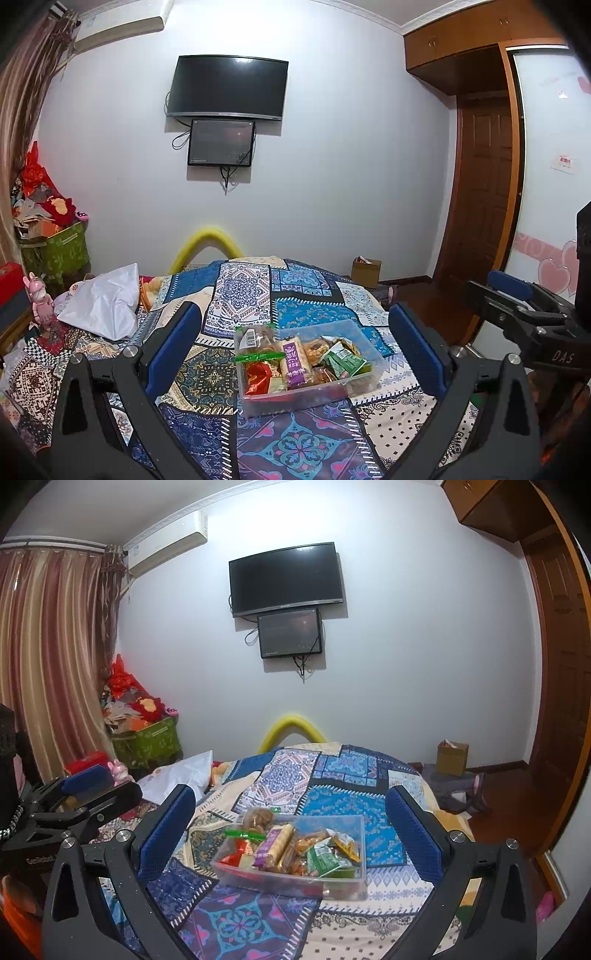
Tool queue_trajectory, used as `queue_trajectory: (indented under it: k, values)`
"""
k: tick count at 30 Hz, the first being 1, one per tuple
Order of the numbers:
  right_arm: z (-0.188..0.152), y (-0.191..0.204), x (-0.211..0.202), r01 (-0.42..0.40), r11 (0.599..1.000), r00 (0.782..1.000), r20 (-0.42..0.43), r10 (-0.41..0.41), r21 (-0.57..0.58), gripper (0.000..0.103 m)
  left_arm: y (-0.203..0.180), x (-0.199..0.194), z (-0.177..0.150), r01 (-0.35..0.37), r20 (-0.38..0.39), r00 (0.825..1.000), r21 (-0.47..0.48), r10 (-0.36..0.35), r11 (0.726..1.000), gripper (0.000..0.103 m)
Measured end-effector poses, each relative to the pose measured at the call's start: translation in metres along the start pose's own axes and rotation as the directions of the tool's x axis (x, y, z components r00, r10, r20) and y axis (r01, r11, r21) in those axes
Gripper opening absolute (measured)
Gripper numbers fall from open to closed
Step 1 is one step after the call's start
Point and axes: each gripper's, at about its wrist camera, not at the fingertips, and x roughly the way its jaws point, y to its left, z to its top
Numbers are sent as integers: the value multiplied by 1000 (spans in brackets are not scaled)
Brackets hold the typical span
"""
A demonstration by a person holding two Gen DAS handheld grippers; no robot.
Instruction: Organize snacks
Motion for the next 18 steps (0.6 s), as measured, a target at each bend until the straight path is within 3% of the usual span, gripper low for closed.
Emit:
queue_trajectory:
  k: [18]
  values:
    - [-6, -1, -9, 11, 1000, 1000, -5, -11, 3, 103, 0, 2, -2, 3, -15, 1000, -18, -3, 1000, 102]
